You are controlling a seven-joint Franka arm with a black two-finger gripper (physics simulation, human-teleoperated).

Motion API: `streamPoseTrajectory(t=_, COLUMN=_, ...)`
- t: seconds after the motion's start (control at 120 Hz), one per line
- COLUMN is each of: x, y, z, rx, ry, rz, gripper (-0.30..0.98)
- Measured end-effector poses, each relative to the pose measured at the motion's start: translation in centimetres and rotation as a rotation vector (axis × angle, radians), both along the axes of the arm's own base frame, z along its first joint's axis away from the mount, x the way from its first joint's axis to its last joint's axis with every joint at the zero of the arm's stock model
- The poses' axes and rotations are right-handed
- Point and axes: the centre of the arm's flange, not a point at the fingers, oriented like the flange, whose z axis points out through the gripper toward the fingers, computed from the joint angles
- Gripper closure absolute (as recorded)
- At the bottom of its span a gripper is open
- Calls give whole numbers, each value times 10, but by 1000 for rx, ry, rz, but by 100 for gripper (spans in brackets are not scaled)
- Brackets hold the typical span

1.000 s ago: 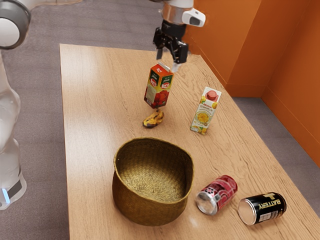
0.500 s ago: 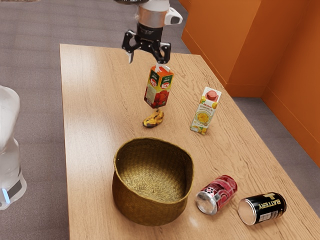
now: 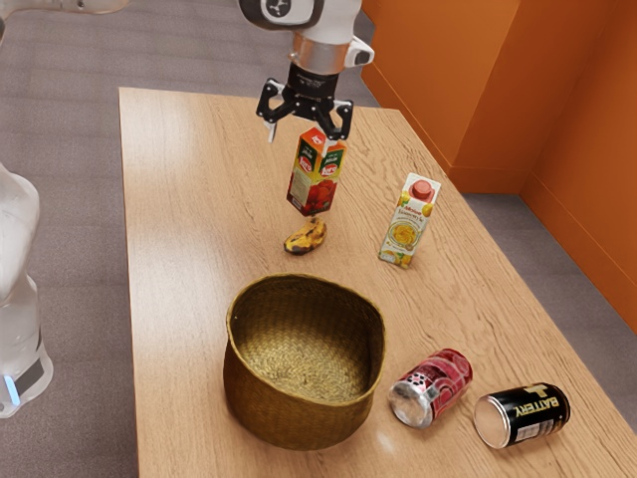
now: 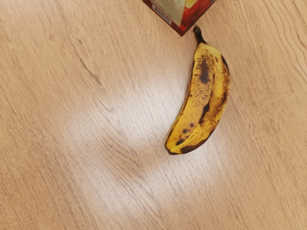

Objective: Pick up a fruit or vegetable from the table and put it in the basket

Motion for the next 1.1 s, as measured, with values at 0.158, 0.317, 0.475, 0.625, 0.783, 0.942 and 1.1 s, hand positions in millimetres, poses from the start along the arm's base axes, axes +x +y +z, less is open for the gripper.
streamPoseTrajectory(t=0.158, x=3, y=-1, z=-2, rx=-3, ry=-14, rz=-12, gripper=0)
streamPoseTrajectory(t=0.317, x=10, y=34, z=-7, rx=-75, ry=-39, rz=40, gripper=0)
streamPoseTrajectory(t=0.475, x=25, y=56, z=-30, rx=-106, ry=-24, rz=68, gripper=0)
streamPoseTrajectory(t=0.625, x=33, y=57, z=-49, rx=-114, ry=-19, rz=55, gripper=0)
streamPoseTrajectory(t=0.783, x=42, y=56, z=-69, rx=-111, ry=-8, rz=43, gripper=0)
streamPoseTrajectory(t=0.942, x=47, y=55, z=-90, rx=-108, ry=12, rz=35, gripper=0)
streamPoseTrajectory(t=1.1, x=47, y=54, z=-110, rx=-107, ry=28, rz=29, gripper=0)
